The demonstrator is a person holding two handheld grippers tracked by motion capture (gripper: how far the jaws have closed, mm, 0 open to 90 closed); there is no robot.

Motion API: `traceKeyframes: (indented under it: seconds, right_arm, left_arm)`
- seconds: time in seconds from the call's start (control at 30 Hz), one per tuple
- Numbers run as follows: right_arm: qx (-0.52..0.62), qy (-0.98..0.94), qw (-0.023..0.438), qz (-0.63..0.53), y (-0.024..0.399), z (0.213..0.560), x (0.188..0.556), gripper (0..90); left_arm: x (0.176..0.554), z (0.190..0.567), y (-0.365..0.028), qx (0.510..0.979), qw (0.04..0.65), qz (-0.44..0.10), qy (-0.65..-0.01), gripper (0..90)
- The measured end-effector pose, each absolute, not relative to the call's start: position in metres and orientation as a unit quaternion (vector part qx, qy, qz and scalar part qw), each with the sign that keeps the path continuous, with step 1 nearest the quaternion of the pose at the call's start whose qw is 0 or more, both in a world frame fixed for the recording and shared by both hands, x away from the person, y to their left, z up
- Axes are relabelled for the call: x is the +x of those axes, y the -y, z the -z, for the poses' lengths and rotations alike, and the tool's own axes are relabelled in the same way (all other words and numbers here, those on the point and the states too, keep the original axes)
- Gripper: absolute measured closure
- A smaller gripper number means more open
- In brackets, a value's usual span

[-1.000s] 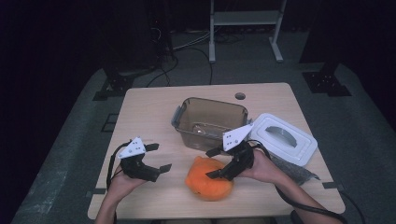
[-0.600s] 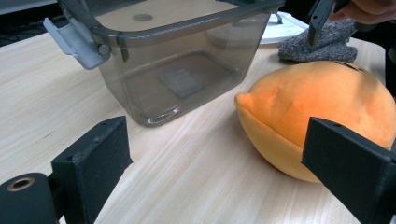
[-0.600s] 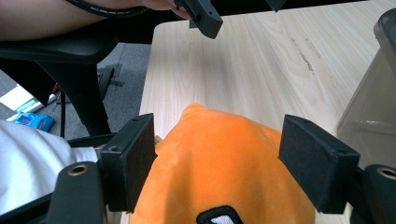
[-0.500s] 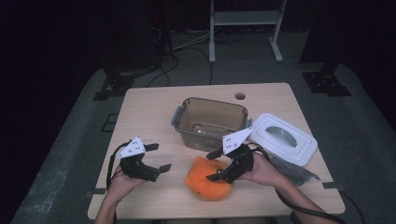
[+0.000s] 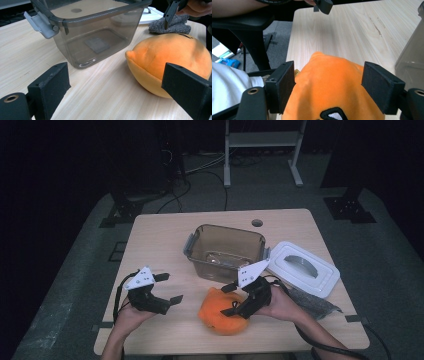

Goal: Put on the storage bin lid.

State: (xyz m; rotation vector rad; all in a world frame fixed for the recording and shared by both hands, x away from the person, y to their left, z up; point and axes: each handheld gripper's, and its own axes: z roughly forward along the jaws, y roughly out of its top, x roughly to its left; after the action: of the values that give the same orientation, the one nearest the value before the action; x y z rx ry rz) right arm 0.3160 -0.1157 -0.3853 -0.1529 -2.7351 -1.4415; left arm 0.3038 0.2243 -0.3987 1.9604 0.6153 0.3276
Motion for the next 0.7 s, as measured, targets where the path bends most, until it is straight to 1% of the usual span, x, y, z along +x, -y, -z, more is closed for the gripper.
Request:
traceKeyframes:
  seconds: [0.13, 0.33, 0.57, 0.7]
  right_arm:
    - [-0.058, 0.883, 0.022, 0.466, 0.115, 0.389, 0.316, 25.4]
    - [-0.063, 0.886, 0.007, 0.46, 0.112, 0.396, 0.318, 27.3]
    - [-0.074, 0.89, 0.008, 0.451, 0.111, 0.407, 0.319, 34.4]
    - [-0.077, 0.891, 0.005, 0.448, 0.113, 0.41, 0.319, 42.3]
  left_arm:
    - [0.304, 0.4, -0.225, 0.816, 0.501, -0.137, -0.254, 6.9]
    - [0.303, 0.398, -0.226, 0.812, 0.505, -0.139, -0.256, 6.9]
    - [0.303, 0.398, -0.226, 0.813, 0.504, -0.139, -0.256, 6.9]
    - [0.303, 0.399, -0.227, 0.813, 0.503, -0.139, -0.257, 6.9]
